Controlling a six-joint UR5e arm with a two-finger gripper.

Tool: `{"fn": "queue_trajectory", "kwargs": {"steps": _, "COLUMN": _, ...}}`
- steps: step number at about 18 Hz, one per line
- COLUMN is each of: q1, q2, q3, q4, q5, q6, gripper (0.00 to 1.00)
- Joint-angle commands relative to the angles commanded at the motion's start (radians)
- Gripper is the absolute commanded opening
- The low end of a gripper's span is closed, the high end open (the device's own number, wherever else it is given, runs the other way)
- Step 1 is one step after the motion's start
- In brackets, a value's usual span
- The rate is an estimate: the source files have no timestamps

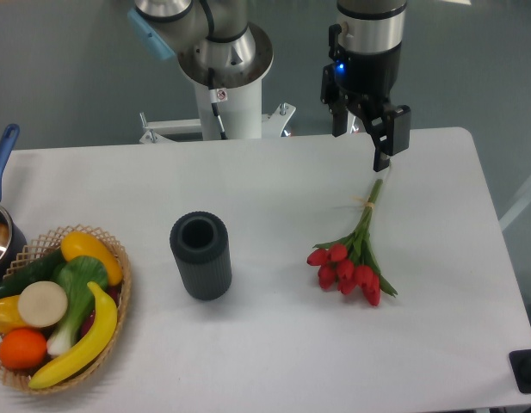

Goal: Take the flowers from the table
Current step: 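Open the gripper wide above the tulip stems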

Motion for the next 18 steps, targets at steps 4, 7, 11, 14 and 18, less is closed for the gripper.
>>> {"fn": "queue_trajectory", "kwargs": {"steps": 4, "q1": 0.002, "q2": -0.002, "q3": 0.005, "q4": 0.000, "q5": -0.002, "q6": 0.002, "gripper": 1.00}}
{"fn": "queue_trajectory", "kwargs": {"steps": 7, "q1": 0.005, "q2": -0.002, "q3": 0.002, "q4": 0.000, "q5": -0.008, "q6": -0.064, "gripper": 1.00}}
{"fn": "queue_trajectory", "kwargs": {"steps": 11, "q1": 0.021, "q2": -0.003, "q3": -0.005, "q4": 0.043, "q5": -0.119, "q6": -0.226, "gripper": 1.00}}
{"fn": "queue_trajectory", "kwargs": {"steps": 14, "q1": 0.025, "q2": -0.005, "q3": -0.032, "q4": 0.133, "q5": -0.228, "q6": -0.436, "gripper": 1.00}}
{"fn": "queue_trajectory", "kwargs": {"steps": 18, "q1": 0.025, "q2": -0.008, "q3": -0.089, "q4": 0.256, "q5": -0.250, "q6": -0.525, "gripper": 1.00}}
